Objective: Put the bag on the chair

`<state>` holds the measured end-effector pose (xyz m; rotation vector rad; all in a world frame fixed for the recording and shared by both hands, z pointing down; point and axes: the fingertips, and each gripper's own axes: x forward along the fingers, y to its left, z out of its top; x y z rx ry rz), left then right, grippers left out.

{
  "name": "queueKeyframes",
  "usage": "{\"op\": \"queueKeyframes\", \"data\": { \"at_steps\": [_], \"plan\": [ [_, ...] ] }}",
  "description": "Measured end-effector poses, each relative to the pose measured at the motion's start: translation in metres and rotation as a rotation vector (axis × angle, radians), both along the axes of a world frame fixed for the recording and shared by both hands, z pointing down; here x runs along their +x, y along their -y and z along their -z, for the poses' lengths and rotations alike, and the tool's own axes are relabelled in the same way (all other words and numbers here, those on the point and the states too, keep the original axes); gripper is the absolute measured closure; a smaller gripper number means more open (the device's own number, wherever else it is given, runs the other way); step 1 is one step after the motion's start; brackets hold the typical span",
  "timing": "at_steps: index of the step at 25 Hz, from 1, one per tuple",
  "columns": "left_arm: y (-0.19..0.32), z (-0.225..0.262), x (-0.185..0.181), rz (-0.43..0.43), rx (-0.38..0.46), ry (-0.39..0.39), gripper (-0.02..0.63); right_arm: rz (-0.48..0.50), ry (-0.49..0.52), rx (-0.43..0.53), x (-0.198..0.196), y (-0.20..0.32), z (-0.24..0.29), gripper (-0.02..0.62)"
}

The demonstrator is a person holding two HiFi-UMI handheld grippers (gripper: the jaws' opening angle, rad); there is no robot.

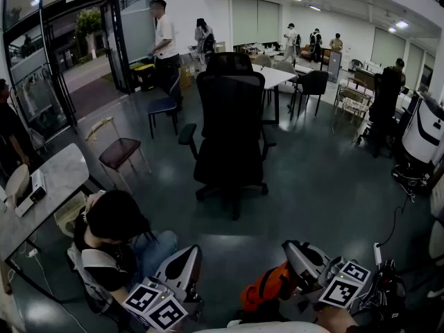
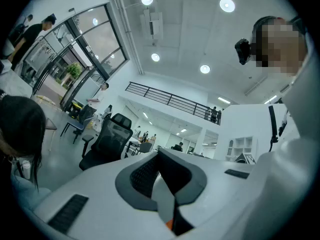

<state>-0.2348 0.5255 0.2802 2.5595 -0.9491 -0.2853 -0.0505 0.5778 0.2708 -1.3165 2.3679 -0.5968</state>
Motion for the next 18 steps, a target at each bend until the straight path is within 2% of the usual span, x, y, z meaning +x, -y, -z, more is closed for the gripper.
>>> {"op": "queueKeyframes", "data": {
  "at_steps": [10,18],
  "plan": [
    [0.003,0.005,-0.005,-0.003,0.017,-0.022,0.609,-0.030,-0.041,0.066,0.004,0.003,0.021,0.597],
    [0.017,-0.006,-0.001,-0.002,-0.009,-0.031,0.609,-0.004,0.013,0.005,0.002,0.018,0.002,0.597]
  ]
}}
